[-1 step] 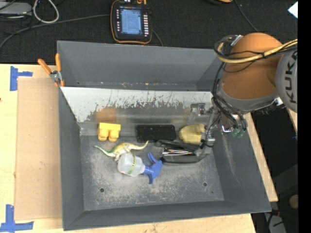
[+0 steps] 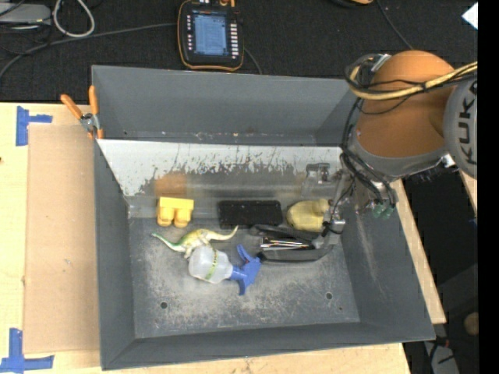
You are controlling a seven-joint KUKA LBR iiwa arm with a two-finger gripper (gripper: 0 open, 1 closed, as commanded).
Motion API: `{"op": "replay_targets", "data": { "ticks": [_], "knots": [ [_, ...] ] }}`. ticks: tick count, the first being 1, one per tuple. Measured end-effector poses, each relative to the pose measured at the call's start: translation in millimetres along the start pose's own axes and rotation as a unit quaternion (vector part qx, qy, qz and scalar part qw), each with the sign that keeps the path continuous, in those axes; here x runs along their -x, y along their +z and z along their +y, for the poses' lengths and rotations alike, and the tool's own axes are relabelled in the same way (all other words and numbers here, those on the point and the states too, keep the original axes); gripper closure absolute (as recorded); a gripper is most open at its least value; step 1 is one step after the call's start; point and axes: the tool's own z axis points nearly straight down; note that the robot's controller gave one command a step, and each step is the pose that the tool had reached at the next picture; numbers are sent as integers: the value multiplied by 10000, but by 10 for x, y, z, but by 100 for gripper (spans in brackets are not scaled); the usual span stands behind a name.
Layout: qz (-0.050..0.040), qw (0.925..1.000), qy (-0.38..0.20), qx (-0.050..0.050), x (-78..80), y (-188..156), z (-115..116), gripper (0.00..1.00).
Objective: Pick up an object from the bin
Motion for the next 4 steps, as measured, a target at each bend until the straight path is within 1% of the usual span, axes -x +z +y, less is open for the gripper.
{"op": "replay_targets", "data": {
  "ticks": [1, 2, 3, 4],
  "knots": [
    [-13, 9995, -307, 1, 61, 1280, -250, 0],
    [-37, 9836, 1806, 13, 114, 934, -278, 0],
    [34, 9940, 1090, 2, 93, 1420, -253, 0],
    [22, 9723, 2338, 18, 257, 1709, -281, 0]
  ]
}}
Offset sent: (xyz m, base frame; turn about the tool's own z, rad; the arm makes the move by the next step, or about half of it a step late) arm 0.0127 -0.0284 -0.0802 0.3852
